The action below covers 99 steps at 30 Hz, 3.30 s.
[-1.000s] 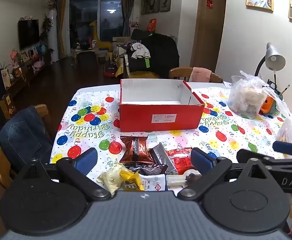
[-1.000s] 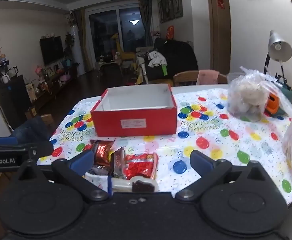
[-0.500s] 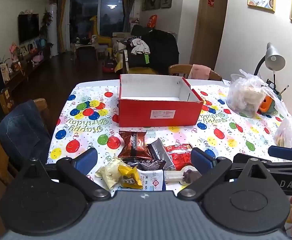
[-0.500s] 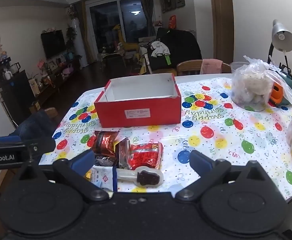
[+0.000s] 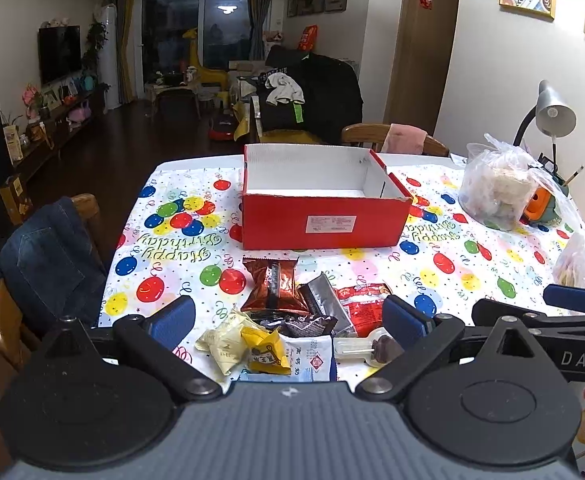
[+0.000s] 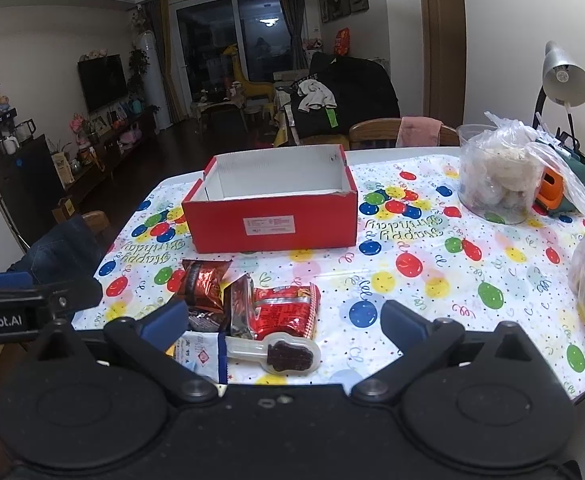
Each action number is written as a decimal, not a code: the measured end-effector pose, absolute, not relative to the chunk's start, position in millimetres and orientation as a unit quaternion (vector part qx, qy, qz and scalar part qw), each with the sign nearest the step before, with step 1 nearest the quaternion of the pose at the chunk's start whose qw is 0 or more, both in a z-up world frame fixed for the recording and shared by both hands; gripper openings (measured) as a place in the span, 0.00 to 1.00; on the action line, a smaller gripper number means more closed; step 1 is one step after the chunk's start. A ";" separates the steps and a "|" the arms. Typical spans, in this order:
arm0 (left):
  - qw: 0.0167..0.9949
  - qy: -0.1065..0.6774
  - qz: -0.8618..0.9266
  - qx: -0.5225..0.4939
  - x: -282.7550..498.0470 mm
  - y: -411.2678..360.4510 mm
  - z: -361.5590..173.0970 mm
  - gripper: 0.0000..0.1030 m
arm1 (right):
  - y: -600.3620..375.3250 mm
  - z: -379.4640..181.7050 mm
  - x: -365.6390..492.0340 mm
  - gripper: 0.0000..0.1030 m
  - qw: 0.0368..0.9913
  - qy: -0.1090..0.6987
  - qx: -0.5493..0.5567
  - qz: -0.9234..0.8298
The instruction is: Organize snacks
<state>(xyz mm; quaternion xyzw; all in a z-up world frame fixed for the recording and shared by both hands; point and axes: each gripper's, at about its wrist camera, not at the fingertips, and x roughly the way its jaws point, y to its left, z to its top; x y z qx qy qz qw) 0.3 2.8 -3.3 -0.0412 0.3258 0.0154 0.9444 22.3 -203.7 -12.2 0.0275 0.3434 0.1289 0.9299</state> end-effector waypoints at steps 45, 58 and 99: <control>0.934 0.355 0.010 -0.049 6.2 6.2 -10.1 0.97 | -189.6 -16.4 23.6 0.96 0.920 0.358 0.014 0.162; 0.931 0.360 0.011 -0.052 13.3 6.8 -11.5 0.97 | -188.0 -16.0 26.2 0.96 0.917 0.360 0.008 0.170; 0.819 0.515 0.117 -0.223 112.4 56.8 -110.7 0.91 | -151.6 -145.3 126.0 0.65 0.763 0.371 -0.308 0.430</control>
